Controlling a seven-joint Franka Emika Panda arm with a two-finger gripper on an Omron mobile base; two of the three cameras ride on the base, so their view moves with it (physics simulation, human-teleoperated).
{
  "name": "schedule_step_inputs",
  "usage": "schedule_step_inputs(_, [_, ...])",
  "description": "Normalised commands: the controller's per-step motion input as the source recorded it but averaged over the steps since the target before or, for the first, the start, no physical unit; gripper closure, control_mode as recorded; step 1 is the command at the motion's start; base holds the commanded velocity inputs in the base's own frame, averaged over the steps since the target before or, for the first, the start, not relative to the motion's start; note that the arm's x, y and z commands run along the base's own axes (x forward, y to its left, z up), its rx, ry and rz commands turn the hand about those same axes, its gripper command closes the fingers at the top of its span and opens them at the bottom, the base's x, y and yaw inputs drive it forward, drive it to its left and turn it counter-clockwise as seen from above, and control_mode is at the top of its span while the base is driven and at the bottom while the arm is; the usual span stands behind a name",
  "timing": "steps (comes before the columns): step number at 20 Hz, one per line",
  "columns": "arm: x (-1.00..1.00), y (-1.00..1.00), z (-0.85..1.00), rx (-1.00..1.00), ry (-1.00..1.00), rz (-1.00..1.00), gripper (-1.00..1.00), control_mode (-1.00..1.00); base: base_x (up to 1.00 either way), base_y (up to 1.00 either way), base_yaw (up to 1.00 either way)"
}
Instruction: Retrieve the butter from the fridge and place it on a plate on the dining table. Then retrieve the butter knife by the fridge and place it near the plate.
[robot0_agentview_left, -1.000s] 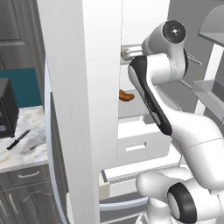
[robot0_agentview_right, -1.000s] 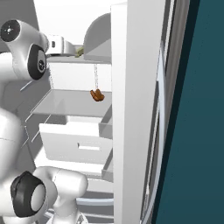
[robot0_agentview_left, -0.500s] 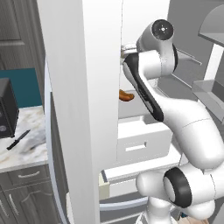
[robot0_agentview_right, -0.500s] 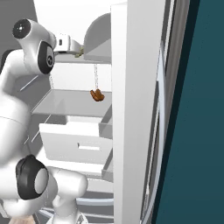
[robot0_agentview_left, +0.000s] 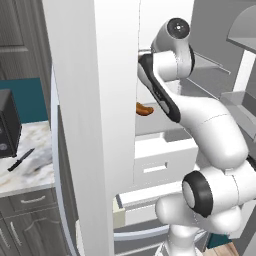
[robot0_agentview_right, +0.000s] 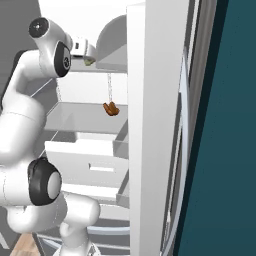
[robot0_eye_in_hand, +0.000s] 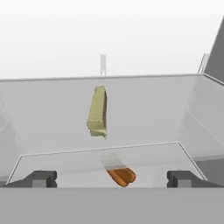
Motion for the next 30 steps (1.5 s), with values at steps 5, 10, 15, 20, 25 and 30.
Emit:
schedule_step_inputs(5, [0.39, 0.00, -0.01, 0.02, 0.00, 0.00, -1.00, -1.00, 0.00, 0.00, 0.00])
schedule_step_inputs(10, [0.47, 0.00, 0.00, 0.04, 0.02, 0.00, -1.00, -1.00, 0.00, 0.00, 0.00])
schedule_step_inputs(15, [0.39, 0.02, -0.03, 0.07, 0.06, 0.03, -1.00, -1.00, 0.00, 0.00, 0.00])
schedule_step_inputs(20, [0.19, 0.08, 0.00, 0.00, 0.12, 0.00, -1.00, -1.00, 0.00, 0.00, 0.00])
schedule_step_inputs(25, [0.31, 0.13, -0.11, 0.00, 0.01, 0.00, -1.00, -1.00, 0.00, 0.00, 0.00])
schedule_step_inputs(30, [0.40, 0.15, -0.07, 0.00, 0.00, 0.00, -1.00, -1.00, 0.00, 0.00, 0.00])
